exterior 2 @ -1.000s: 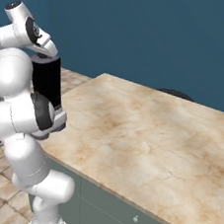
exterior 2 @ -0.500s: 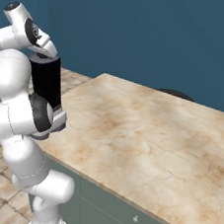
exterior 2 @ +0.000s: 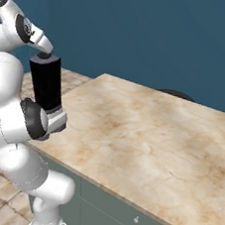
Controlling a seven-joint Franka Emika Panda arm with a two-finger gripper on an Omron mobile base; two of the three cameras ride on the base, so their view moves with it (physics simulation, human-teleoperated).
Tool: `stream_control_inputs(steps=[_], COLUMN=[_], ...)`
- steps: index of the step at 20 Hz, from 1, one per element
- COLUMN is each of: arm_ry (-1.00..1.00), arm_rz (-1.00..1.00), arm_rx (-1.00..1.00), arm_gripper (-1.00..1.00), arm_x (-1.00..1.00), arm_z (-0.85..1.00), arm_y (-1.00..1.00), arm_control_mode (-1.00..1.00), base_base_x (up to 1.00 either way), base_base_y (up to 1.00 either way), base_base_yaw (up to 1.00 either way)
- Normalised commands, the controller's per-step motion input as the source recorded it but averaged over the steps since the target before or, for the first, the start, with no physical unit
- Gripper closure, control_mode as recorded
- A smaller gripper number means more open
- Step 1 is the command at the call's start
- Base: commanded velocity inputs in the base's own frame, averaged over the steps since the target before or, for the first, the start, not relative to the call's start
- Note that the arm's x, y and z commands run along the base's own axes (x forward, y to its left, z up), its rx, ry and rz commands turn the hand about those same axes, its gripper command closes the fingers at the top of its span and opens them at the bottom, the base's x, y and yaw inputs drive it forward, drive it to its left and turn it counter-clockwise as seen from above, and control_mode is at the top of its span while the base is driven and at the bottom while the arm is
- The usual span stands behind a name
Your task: Grab the lemon and lime from the fridge, place them in the blender, close the lid, and turn on the blender to create a marinade.
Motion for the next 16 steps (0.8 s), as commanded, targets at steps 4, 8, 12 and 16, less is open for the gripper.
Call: stream_control_inputs(steps=[4, 8, 12, 16], arm_ry=[-0.21, -0.25, -0.14, -0.14], arm_rz=[-0.01, -0.15, -0.3, -0.34], arm_rx=[0.0, 0.0, 0.0, 0.0], arm_gripper=[-1.0, -1.0, -1.0, -1.0], arm_x=[-0.6, -0.96, -1.0, -1.0], arm_z=[0.02, -0.17, -0.52, -0.62], arm_y=[0.0, 0.0, 0.02, 0.07], arm_control_mode=[-1.0, -1.0, -1.0, -1.0], base_base_x=[0.0, 0.0, 0.0, 0.0], base_base_y=[0.0, 0.0, 0.0, 0.0], base_base_yaw=[0.0, 0.0, 0.0, 0.0])
